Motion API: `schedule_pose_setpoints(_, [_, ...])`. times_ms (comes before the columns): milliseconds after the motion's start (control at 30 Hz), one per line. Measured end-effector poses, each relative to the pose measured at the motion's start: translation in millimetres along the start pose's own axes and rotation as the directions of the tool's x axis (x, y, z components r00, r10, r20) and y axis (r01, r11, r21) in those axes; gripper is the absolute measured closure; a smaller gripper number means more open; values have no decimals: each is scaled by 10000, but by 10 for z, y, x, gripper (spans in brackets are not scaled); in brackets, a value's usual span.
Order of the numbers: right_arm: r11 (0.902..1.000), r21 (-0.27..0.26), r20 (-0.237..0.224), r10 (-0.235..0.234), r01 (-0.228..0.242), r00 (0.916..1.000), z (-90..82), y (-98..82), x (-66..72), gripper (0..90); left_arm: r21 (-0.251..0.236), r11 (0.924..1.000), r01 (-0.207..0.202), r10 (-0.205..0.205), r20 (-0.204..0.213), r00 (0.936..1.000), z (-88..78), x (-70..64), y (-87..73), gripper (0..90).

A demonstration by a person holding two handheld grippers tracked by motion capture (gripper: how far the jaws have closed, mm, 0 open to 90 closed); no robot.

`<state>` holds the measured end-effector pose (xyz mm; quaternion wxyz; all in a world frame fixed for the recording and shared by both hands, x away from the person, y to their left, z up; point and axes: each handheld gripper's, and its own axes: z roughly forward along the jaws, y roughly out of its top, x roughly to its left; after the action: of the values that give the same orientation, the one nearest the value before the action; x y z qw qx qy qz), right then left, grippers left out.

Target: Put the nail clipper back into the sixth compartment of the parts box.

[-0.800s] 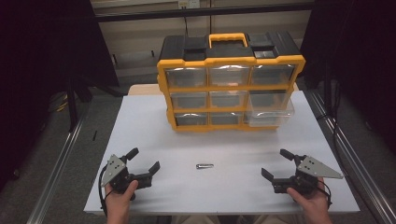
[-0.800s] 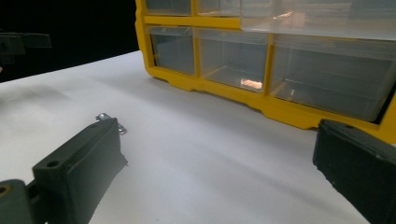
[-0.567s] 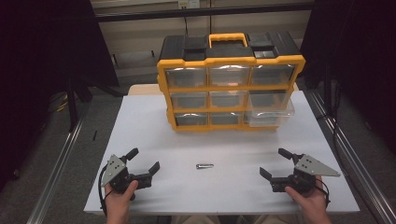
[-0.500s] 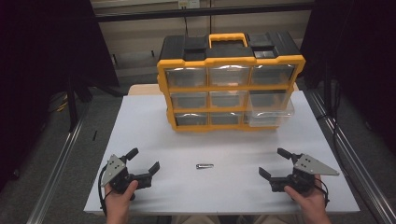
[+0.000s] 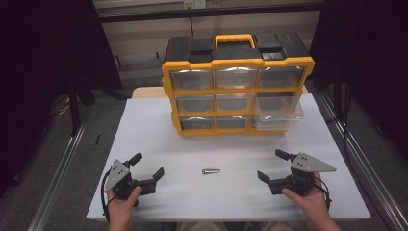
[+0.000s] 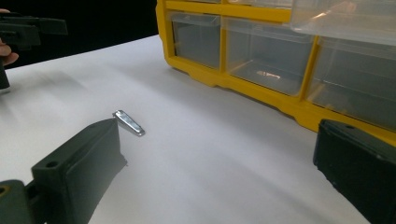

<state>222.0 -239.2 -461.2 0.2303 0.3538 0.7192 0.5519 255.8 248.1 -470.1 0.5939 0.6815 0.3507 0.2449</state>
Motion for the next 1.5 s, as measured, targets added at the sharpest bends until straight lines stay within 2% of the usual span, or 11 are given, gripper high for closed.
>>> schedule_pose_setpoints(133, [9998, 171, -178, 37, -34, 9998, 79, 28, 20, 6, -11, 10000, -7, 7, 114, 9999, -2, -8, 2, 16])
schedule_pose_setpoints(300, [9987, 457, -351, 235, -219, 9991, 191, 34, 34, 11, 58, 10000, -35, 35, 29, 10000, -3, -5, 1, 17])
schedule_pose_setpoints(567, [9977, 681, -633, 81, -37, 9980, 356, 101, 100, 14, 108, 9999, -58, 56, 128, 9999, 3, 0, -5, 18])
schedule_pose_setpoints(733, [9973, 732, -761, -3, 58, 9971, 434, 183, 118, 15, 158, 9996, -251, 250, 64, 9997, -2, -5, 3, 18])
schedule_pose_setpoints(900, [9957, 905, -989, -84, 174, 9951, 535, 250, 155, 16, 20, 10000, -51, 51, 83, 10000, 9, -17, 0, 18])
schedule_pose_setpoints(1067, [9934, 1119, -1128, -109, 236, 9936, 629, 279, 205, 18, 201, 9993, -308, 305, 132, 9994, -12, 8, 5, 17])
schedule_pose_setpoints(1167, [9922, 1220, -1273, -89, 246, 9918, 690, 299, 238, 19, 27, 9999, -117, 117, 170, 9998, -6, 1, 3, 18])
schedule_pose_setpoints(1333, [9896, 1411, -1602, -32, 261, 9871, 785, 325, 297, 40, 30, 9999, -138, 138, 192, 9997, -5, 4, 3, 18])
schedule_pose_setpoints(1367, [9896, 1411, -1602, -32, 261, 9871, 785, 325, 297, 40, -47, 10000, 7, -6, 183, 9998, -1, -8, 4, 18])
schedule_pose_setpoints(1400, [9894, 1424, -1607, -65, 297, 9870, 799, 325, 303, 36, 149, 9994, -318, 315, 217, 9993, -16, 13, 9, 18])
schedule_pose_setpoints(1500, [9864, 1593, -1697, -120, 395, 9854, 850, 333, 326, 35, 125, 9997, -223, 221, 146, 9996, -6, 6, 4, 18])
